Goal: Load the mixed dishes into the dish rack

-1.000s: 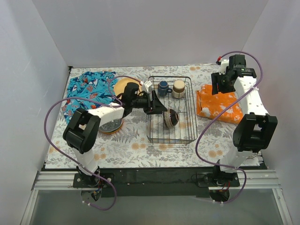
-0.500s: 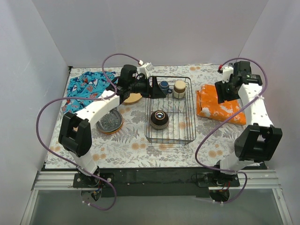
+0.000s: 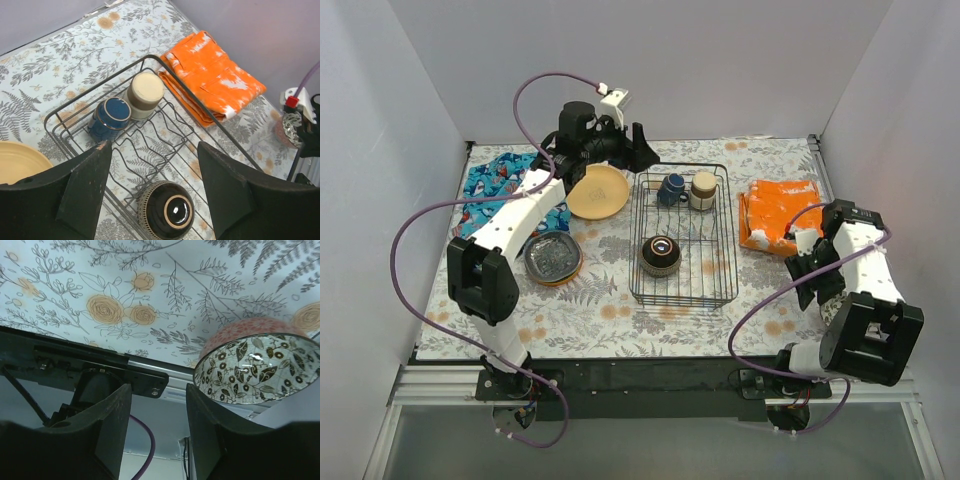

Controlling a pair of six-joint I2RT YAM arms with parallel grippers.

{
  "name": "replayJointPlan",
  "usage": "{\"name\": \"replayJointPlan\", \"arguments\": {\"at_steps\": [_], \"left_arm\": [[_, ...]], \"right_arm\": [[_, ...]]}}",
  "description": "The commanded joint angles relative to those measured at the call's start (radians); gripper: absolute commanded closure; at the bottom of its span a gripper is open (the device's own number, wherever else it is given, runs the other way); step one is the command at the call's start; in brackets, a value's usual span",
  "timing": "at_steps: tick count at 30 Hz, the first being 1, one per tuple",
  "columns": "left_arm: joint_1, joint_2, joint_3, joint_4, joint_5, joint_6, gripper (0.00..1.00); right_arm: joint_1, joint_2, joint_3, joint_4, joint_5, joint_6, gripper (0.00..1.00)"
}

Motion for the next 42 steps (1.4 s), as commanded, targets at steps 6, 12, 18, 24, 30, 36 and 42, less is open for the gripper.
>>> {"name": "replayJointPlan", "arguments": {"at_steps": [6,12,18,24,30,36,42], "left_arm": [[0.006,0.008,0.024,-0.057,-0.033,0.061,0.31],[0.006,0.000,0.019,-0.063,-0.036,0.073,0.31],[0.006,0.002,0.021,-0.063,-0.046,0.077,0.31],[0.006,0.005,0.030,-0.060,-0.060,0.081,0.31],[0.006,-0.001,0.016,-0.051,-0.060,0.070,0.31],[0.006,-0.003,0.010,-0.043,-0.060,0.069,0.31],[0.007,-0.004,0.004,-0.041,-0.065,0.074,0.31]], "right_arm": [[-0.046,-0.047,-0.118,0.101,0.076,-0.017,0.45],[-0.097,-0.022,-0.130,0.149,0.102,-0.028,0.46],[-0.129,0.025,-0.148,0.179,0.108,-0.032,0.48],[-0.137,0.058,-0.177,0.180,0.111,-0.009,0.62],[-0.138,0.033,-0.145,0.134,0.102,-0.006,0.99],[-0.138,-0.007,0.007,-0.026,0.009,0.003,0.99],[-0.120,-0.083,0.198,-0.064,-0.008,-0.063,0.99]]}}
